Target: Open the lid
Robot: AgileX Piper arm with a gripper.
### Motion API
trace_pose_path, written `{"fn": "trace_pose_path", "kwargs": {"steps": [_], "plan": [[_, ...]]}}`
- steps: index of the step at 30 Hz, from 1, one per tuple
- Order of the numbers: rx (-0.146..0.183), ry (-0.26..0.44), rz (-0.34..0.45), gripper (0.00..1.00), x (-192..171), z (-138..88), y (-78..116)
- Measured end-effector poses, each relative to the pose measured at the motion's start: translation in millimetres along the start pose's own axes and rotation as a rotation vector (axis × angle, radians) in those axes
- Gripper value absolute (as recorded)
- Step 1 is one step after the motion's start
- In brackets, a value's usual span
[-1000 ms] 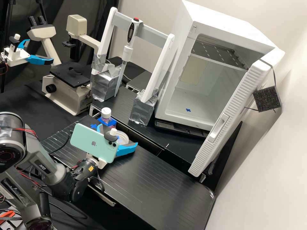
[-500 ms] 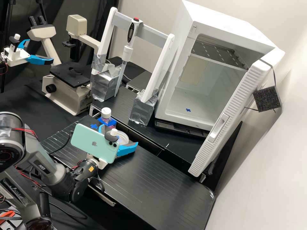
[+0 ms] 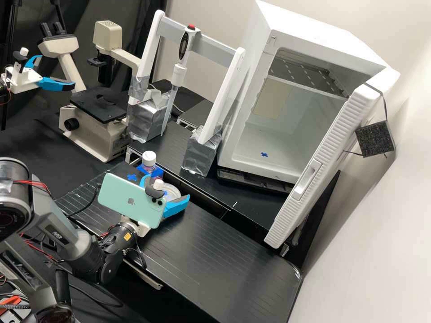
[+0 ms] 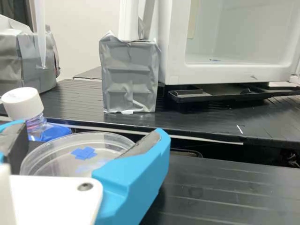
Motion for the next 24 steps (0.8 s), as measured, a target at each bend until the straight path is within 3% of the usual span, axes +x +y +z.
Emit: {"fn": "trace_pose_path", "kwargs": {"steps": [21,22,24], "plan": [[-0.012,0.021,-0.004,0.00,-0.5,-3.8,-0.2],[-0.014,0.024,-0.004,1.00,-0.5,-4.5,-0.3],[-0.014,0.023,-0.004,1.00,-0.5,-4.4,-0.3]]}}
